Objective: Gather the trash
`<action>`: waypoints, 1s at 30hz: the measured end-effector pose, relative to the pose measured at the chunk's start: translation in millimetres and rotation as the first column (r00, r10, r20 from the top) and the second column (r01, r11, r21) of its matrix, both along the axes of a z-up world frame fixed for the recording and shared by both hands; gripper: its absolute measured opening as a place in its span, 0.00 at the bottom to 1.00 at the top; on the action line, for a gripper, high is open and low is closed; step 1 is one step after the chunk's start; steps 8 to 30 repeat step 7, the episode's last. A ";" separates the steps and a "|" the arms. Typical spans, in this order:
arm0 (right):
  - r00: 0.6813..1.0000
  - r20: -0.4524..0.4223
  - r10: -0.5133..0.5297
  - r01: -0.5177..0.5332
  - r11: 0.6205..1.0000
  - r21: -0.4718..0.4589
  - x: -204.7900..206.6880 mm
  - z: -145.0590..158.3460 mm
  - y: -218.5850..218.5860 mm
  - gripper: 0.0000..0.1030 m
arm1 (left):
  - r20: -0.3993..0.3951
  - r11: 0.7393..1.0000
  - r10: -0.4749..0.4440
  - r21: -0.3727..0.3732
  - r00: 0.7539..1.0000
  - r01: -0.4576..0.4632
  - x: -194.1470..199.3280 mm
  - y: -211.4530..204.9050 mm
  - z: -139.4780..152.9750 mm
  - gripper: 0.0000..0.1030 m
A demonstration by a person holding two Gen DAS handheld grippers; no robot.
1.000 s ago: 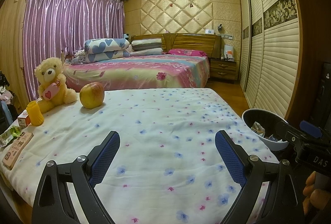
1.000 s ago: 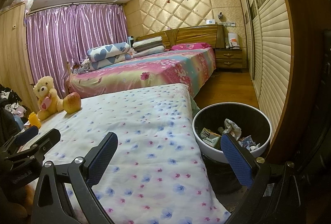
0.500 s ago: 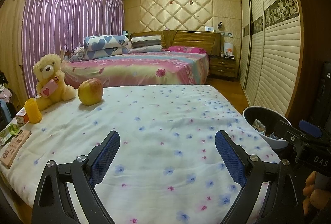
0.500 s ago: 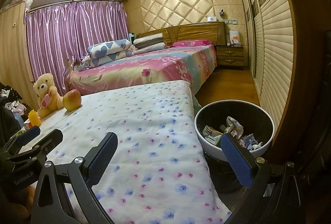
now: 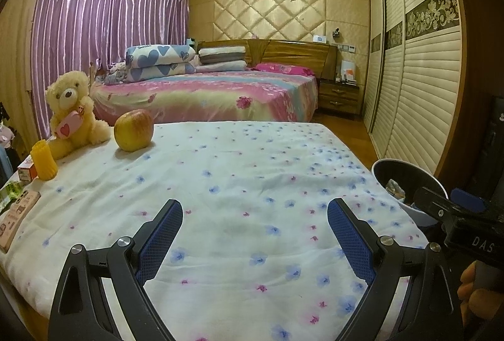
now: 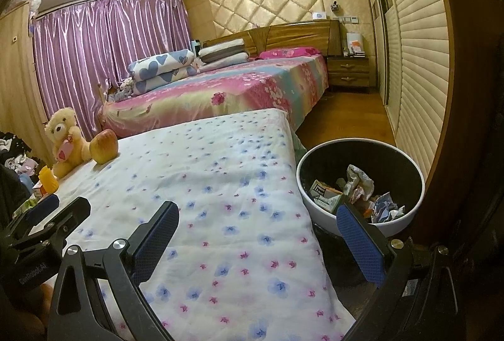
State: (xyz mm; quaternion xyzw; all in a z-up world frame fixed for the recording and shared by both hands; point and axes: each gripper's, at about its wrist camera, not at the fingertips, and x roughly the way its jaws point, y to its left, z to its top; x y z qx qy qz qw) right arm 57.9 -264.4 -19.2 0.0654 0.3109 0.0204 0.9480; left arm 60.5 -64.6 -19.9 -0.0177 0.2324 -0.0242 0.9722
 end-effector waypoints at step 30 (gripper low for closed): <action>1.000 -0.012 0.000 0.000 1.000 -0.003 4.0 -1.3 0.2 0.98 | -0.011 1.000 -0.003 -0.010 1.000 0.003 4.8 1.1 -1.4 0.91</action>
